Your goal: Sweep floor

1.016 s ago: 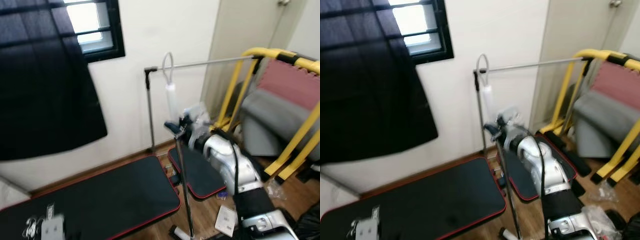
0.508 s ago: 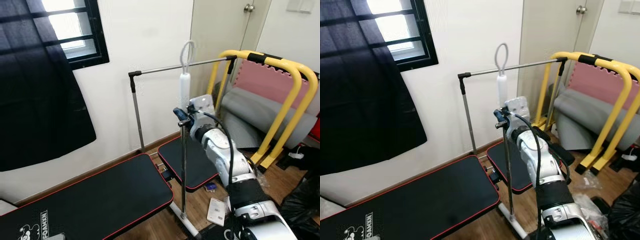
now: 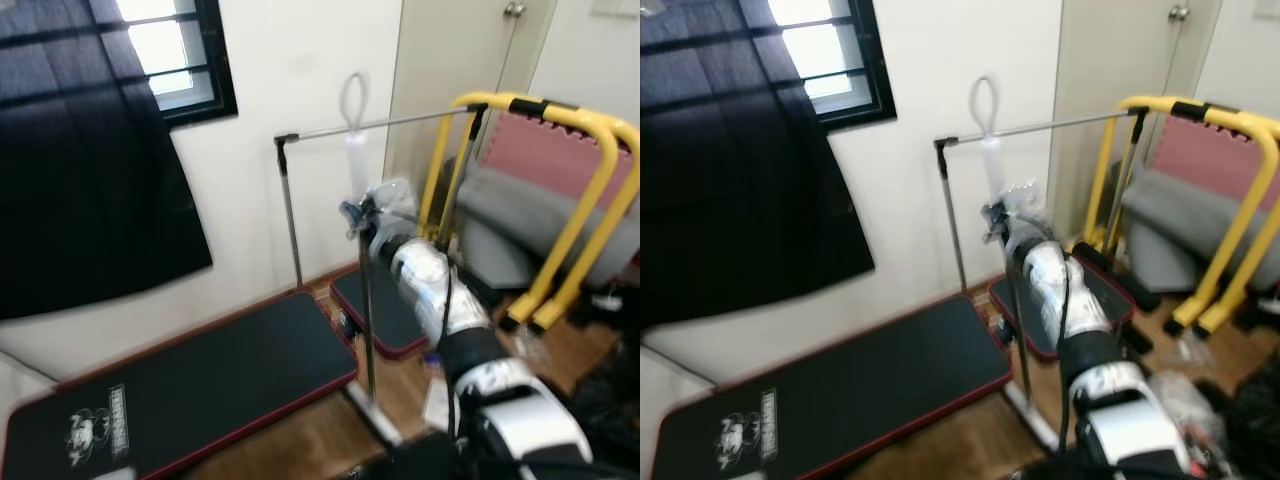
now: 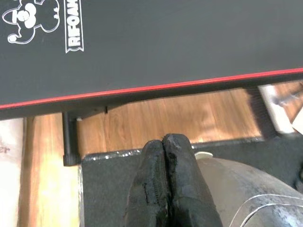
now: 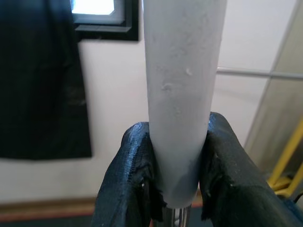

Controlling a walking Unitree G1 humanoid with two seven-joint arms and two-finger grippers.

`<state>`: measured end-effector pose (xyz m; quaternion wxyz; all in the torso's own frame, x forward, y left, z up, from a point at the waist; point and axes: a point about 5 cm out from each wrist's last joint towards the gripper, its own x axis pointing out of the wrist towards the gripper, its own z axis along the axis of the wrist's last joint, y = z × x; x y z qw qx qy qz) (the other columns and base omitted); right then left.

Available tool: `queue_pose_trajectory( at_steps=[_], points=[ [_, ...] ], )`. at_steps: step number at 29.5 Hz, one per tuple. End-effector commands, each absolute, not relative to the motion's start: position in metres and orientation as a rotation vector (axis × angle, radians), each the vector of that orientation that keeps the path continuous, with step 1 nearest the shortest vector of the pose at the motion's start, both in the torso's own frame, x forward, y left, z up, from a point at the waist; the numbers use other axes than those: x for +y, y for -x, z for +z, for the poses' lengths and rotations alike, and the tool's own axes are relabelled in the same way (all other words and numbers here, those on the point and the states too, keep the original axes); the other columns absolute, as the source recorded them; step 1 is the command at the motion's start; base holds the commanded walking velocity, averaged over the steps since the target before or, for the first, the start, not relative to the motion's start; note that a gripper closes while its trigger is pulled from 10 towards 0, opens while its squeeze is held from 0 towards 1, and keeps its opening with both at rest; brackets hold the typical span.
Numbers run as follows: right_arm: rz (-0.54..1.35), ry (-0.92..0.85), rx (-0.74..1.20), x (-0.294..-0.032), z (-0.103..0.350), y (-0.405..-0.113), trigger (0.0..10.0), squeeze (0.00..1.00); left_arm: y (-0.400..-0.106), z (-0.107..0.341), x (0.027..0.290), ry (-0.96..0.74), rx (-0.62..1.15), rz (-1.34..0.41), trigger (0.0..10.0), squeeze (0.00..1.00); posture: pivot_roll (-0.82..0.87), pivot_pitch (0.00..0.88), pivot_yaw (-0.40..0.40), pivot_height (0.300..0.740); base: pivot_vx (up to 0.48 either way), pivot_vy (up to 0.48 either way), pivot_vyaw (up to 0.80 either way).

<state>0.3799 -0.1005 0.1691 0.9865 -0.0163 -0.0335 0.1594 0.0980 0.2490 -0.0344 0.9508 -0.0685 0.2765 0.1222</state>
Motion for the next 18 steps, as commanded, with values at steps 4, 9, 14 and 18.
queue_pose_trajectory(
  at_steps=[4,9,14,18],
  points=[
    [0.342,0.038,-0.124,-0.096,0.182,-0.384,10.0,0.00,-0.120,-0.007,0.250,0.142,0.427,0.171,10.0,0.00,0.01,0.100,-0.027,0.740,0.000,0.000,0.00],
    [0.305,0.041,-0.130,-0.103,0.179,-0.386,10.0,0.00,-0.137,0.016,0.248,0.117,0.324,0.135,10.0,0.00,0.02,0.104,-0.027,0.740,0.000,0.000,0.00],
    [0.288,0.058,-0.143,-0.107,0.180,-0.387,10.0,0.00,-0.150,0.033,0.243,0.118,0.253,0.110,10.0,0.00,0.02,0.104,-0.028,0.740,0.384,0.000,0.00],
    [0.278,0.070,-0.148,-0.110,0.181,-0.387,10.0,0.00,-0.156,0.041,0.242,0.119,0.227,0.104,10.0,0.00,0.02,0.101,-0.030,0.740,0.429,0.000,0.00]
  ],
)
